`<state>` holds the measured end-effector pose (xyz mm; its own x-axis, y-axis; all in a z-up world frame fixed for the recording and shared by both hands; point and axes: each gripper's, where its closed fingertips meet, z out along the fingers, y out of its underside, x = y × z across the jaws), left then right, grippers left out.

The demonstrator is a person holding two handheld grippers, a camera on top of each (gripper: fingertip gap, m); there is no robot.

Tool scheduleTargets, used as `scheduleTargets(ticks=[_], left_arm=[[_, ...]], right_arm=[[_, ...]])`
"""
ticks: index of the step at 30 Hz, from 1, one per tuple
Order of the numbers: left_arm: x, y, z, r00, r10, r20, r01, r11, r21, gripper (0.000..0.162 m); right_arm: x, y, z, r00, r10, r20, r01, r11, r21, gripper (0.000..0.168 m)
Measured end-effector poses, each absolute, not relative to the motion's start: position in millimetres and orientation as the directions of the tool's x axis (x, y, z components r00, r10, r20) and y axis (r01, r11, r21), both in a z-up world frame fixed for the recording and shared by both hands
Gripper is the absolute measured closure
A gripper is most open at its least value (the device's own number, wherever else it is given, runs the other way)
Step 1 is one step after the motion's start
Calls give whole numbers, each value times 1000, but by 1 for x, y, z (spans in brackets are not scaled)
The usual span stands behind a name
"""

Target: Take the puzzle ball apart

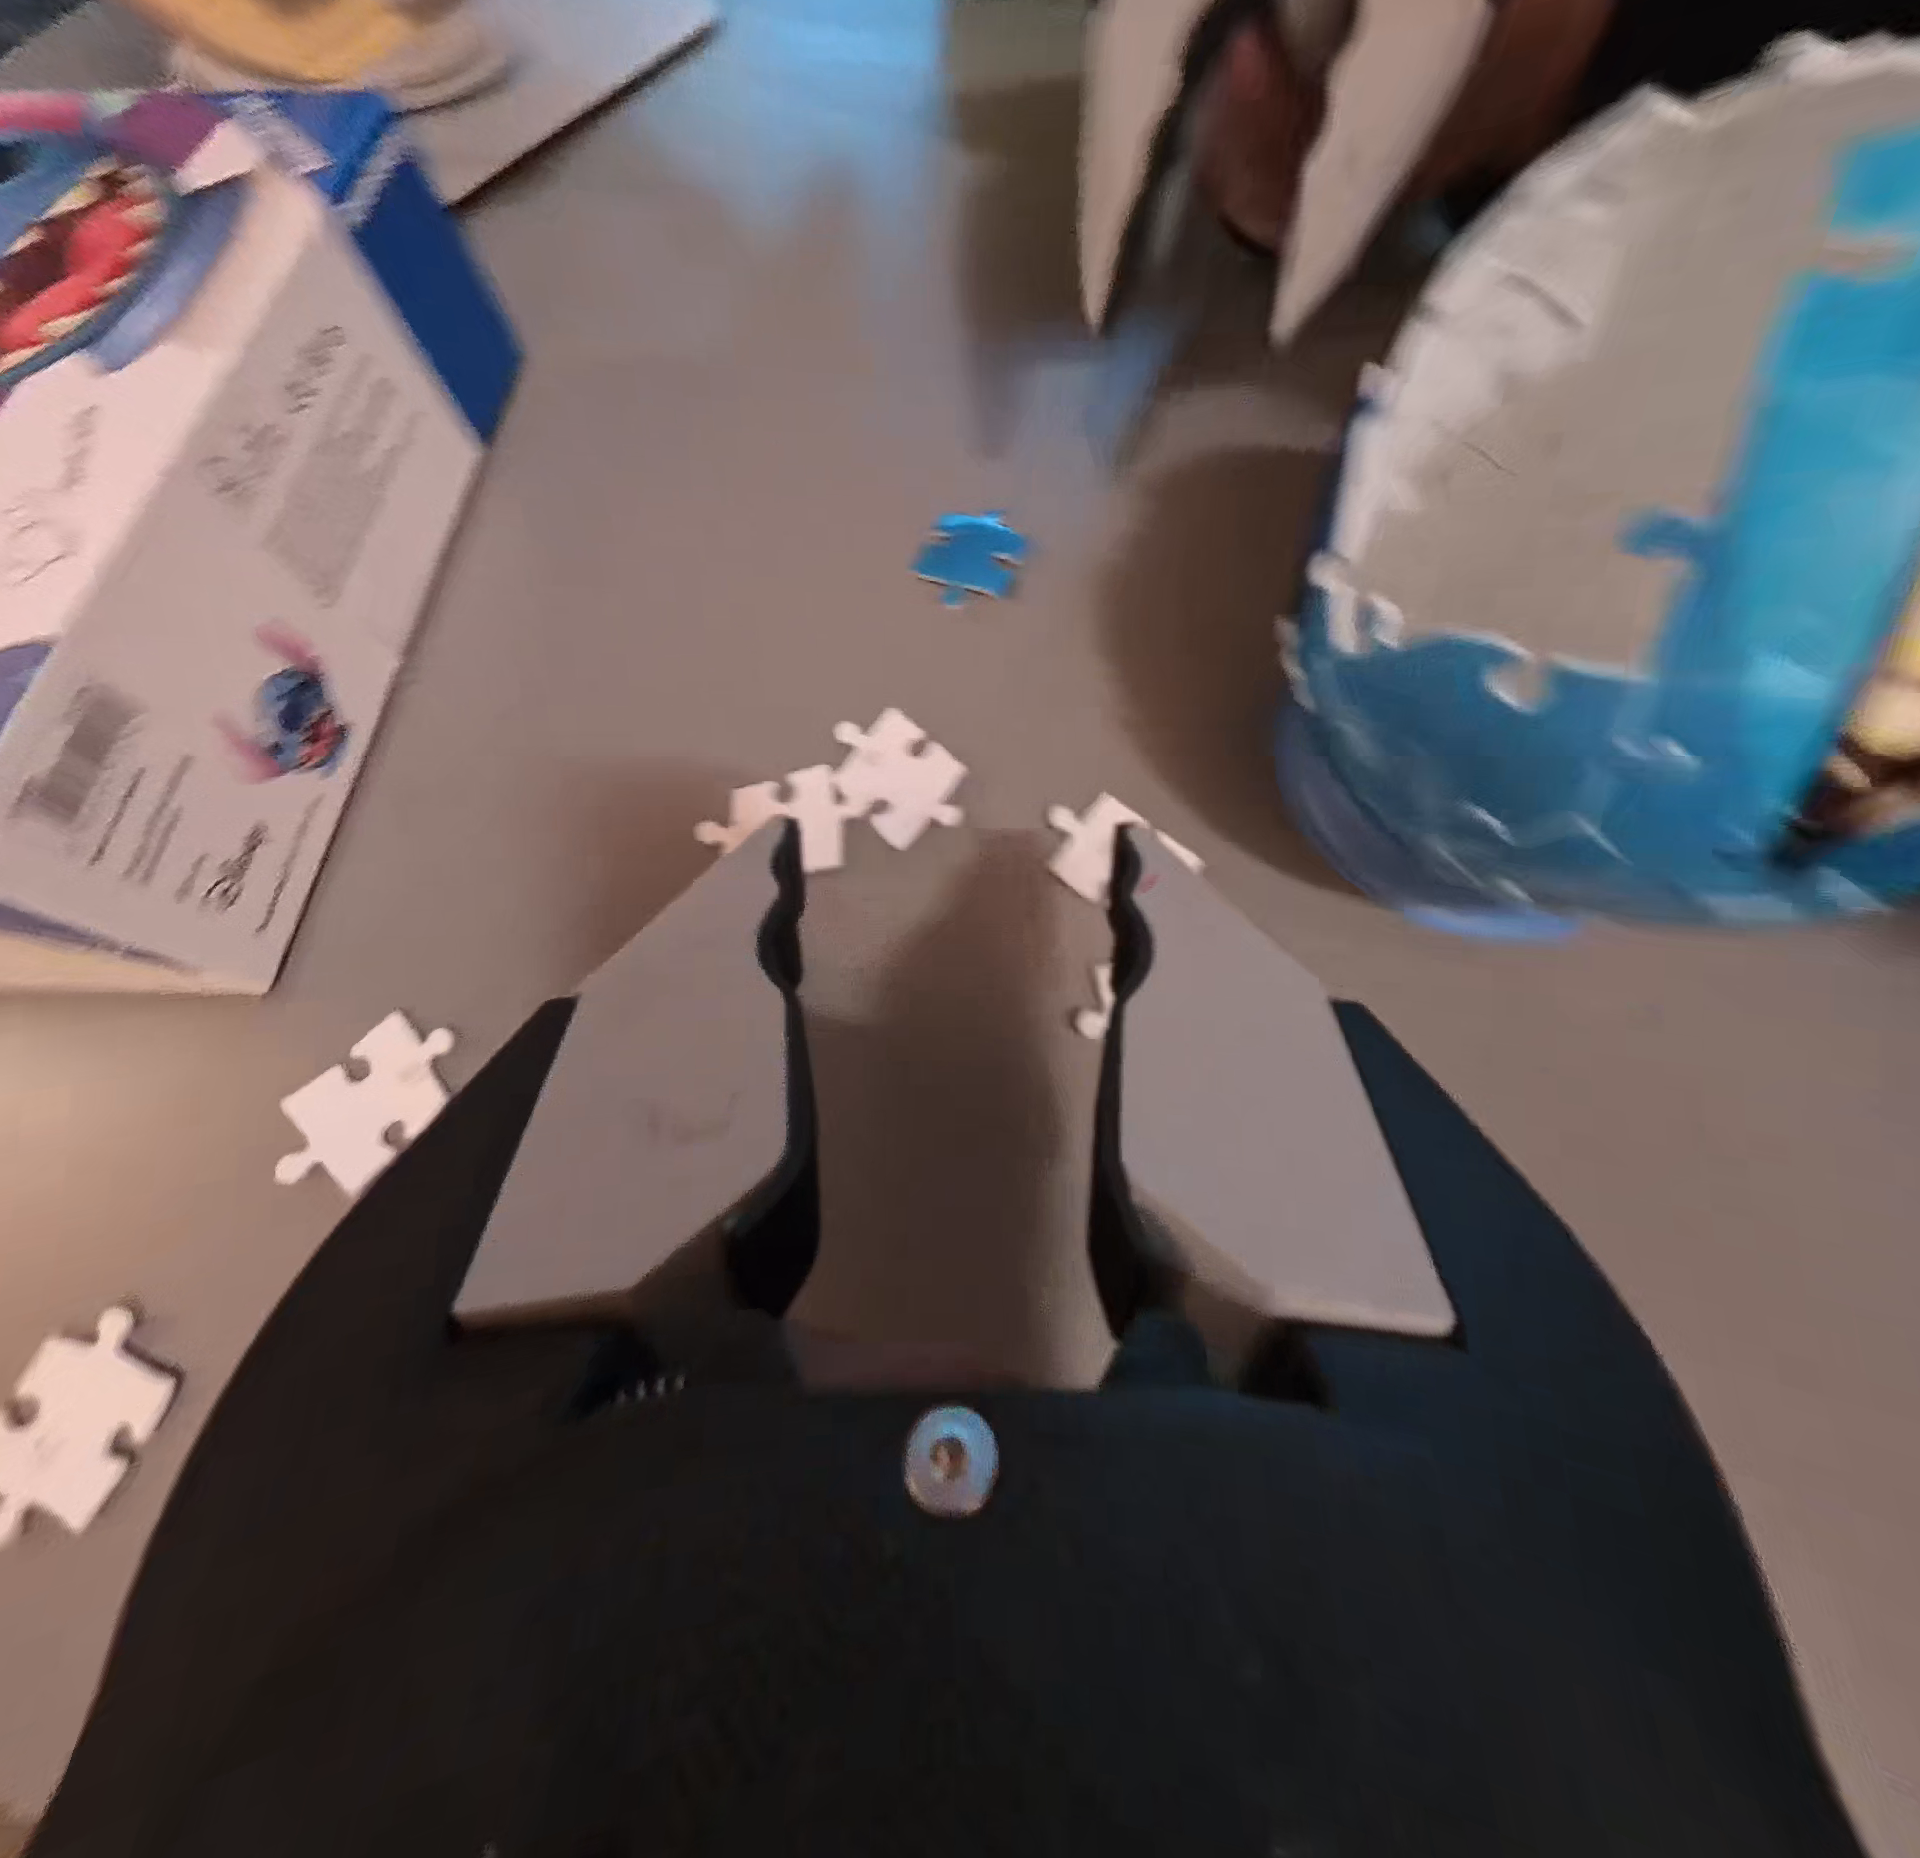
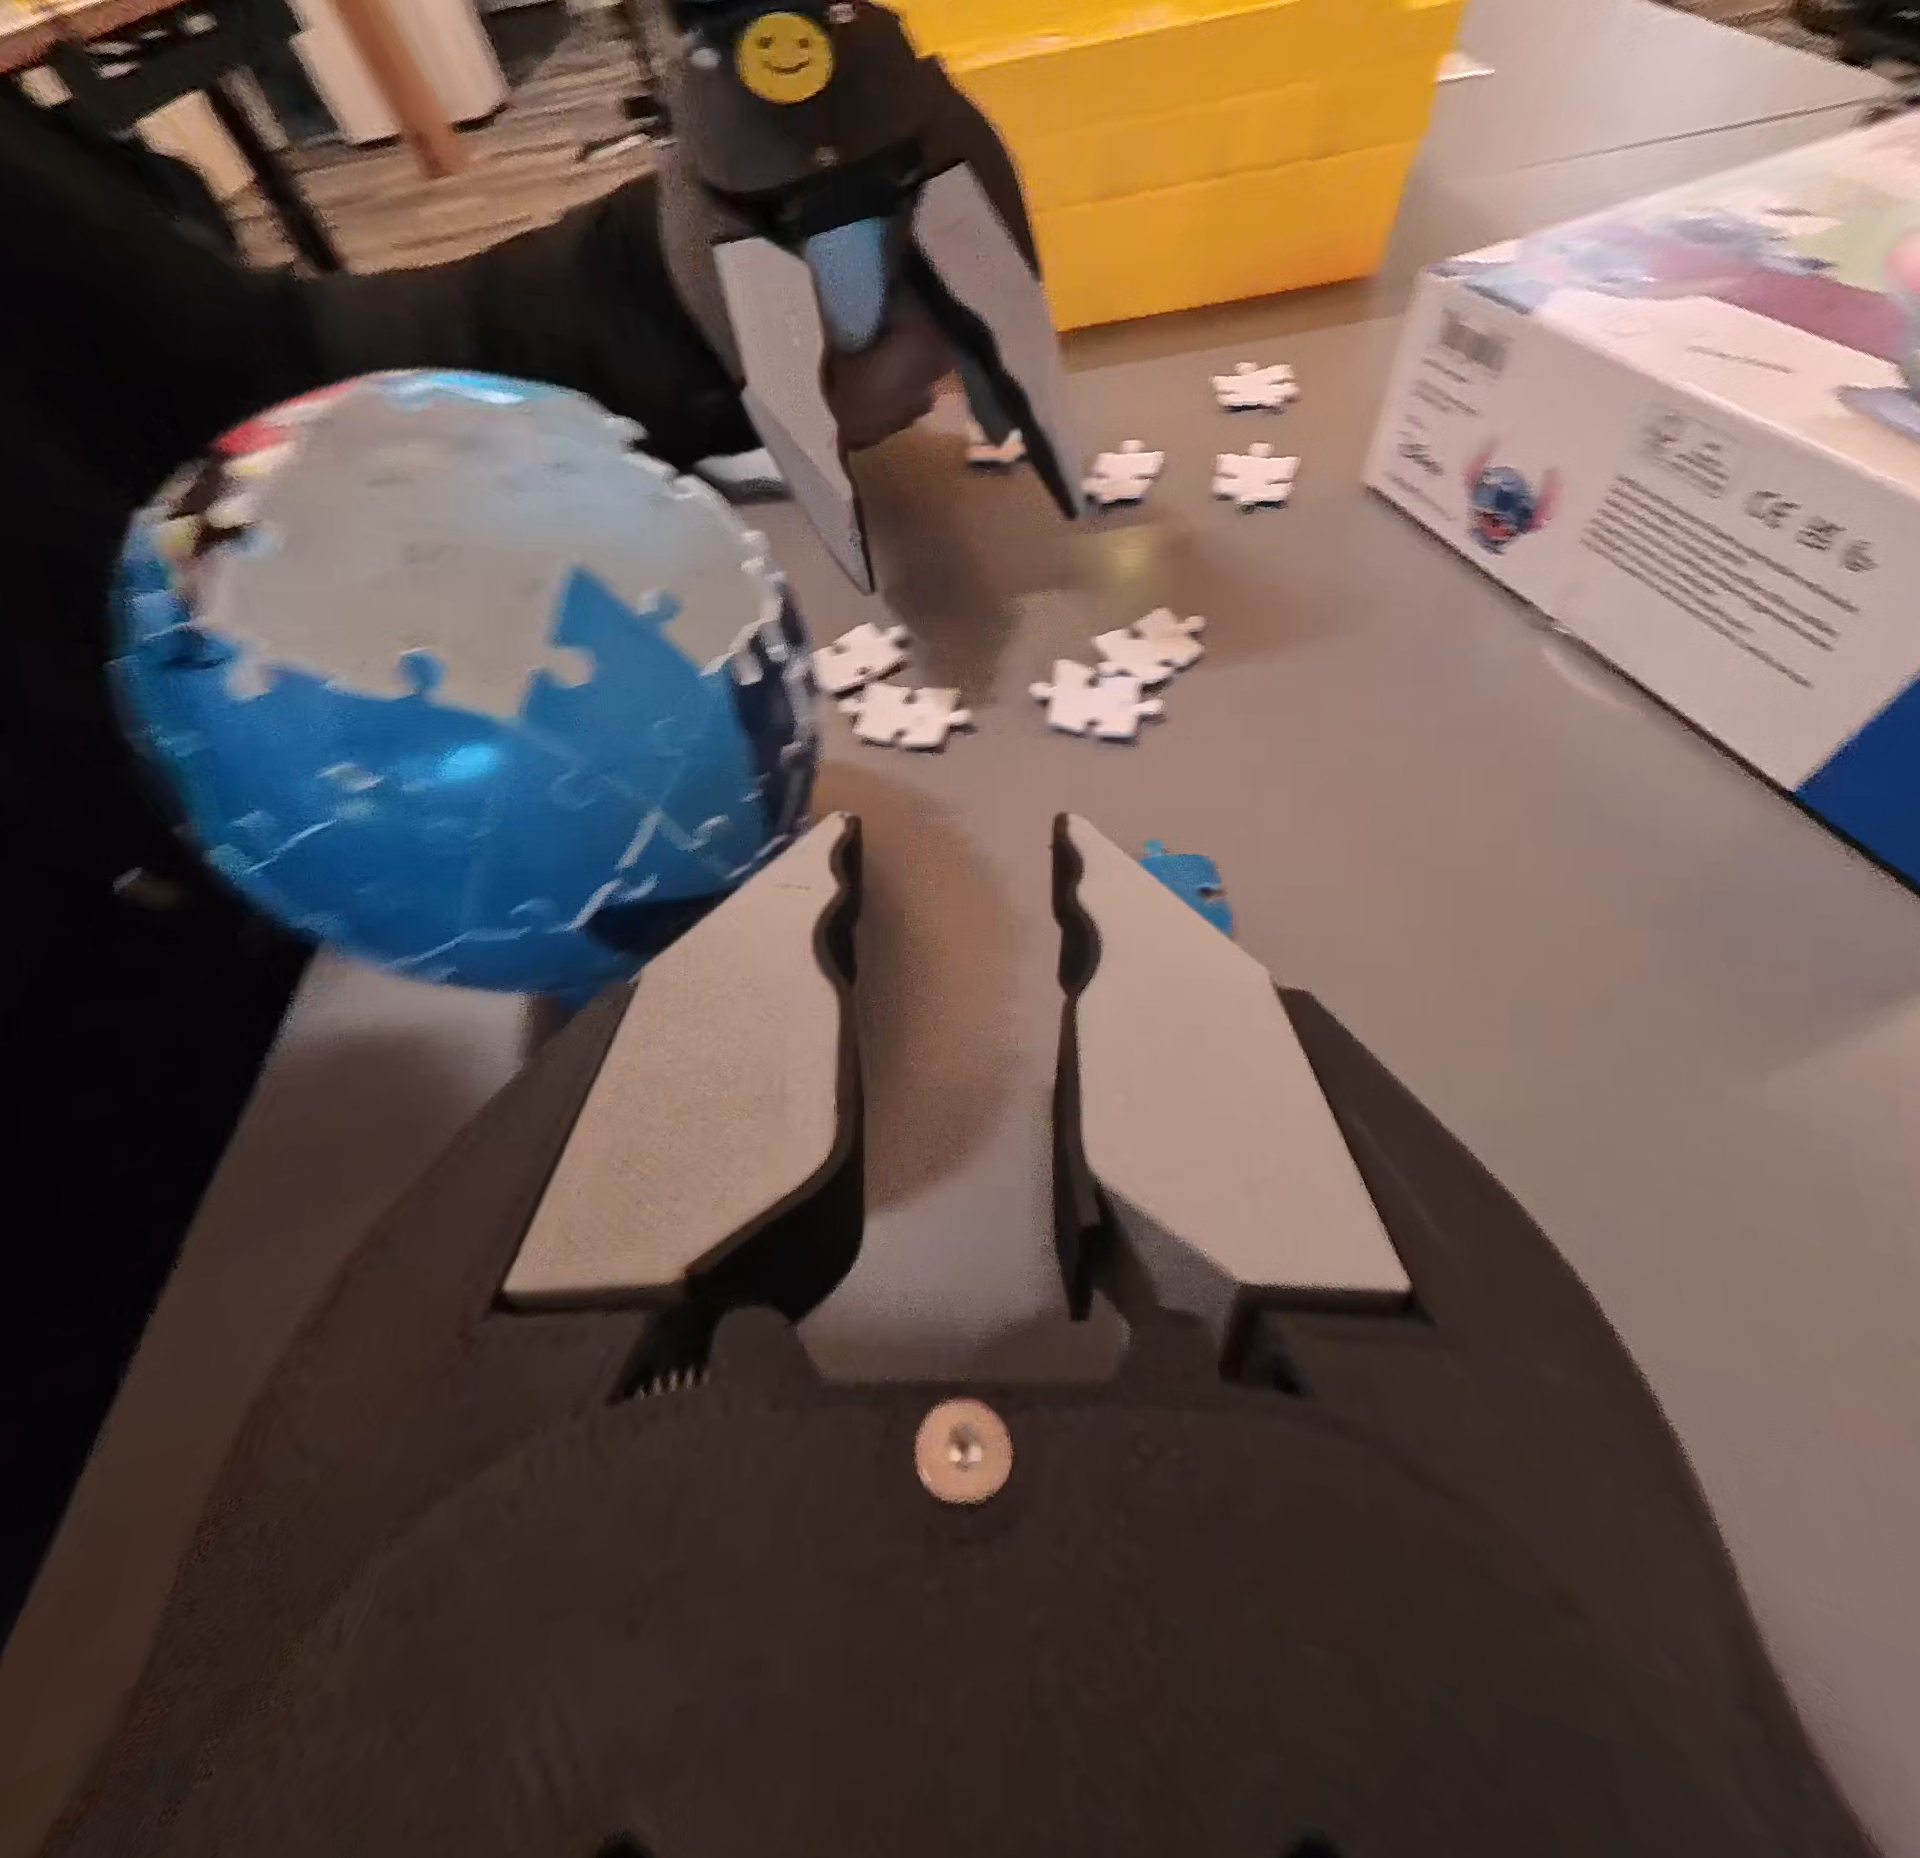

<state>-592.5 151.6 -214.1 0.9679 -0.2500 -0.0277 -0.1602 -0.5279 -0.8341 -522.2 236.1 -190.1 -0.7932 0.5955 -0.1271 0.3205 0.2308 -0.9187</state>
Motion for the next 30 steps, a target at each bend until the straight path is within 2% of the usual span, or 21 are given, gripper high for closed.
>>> scheduleTargets(ticks=[2, 4, 5, 9, 16, 23, 25, 30], left_arm=[[-569, 136, -209, 913, -403, -65, -266, -466, -844, 88], [-545, 124, -203, 851, -519, -75, -306, -376, -874, 90], [-536, 122, -202, 833, -549, -67, -305, -353, -885, 88], [-518, 124, -214, 804, -593, -51, -333, -377, -864, 61], [-501, 128, -221, 781, -620, -71, -371, -369, -852, 56], [-519, 112, -229, 791, -611, -35, -372, -435, -820, 66], [-531, 106, -223, 810, -587, -7, -332, -450, -829, 75], [-571, 128, -194, 925, -380, 8, -160, -409, -898, 96]], right_arm=[[-501, 235, -179, -837, 533, -124, 288, 237, -928, 122], [-479, 229, -169, -871, 472, -134, 265, 224, -938, 111], [-469, 225, -168, -883, 450, -136, 263, 232, -937, 105], [-447, 202, -176, -902, 419, -105, 240, 283, -928, 88], [-443, 188, -191, -901, 434, -29, 210, 376, -903, 78], [-438, 206, -193, -900, 436, -31, 211, 371, -904, 81], [-442, 218, -194, -882, 470, -35, 227, 358, -906, 83], [-465, 260, -187, -783, 618, -69, 275, 244, -930, 92]])
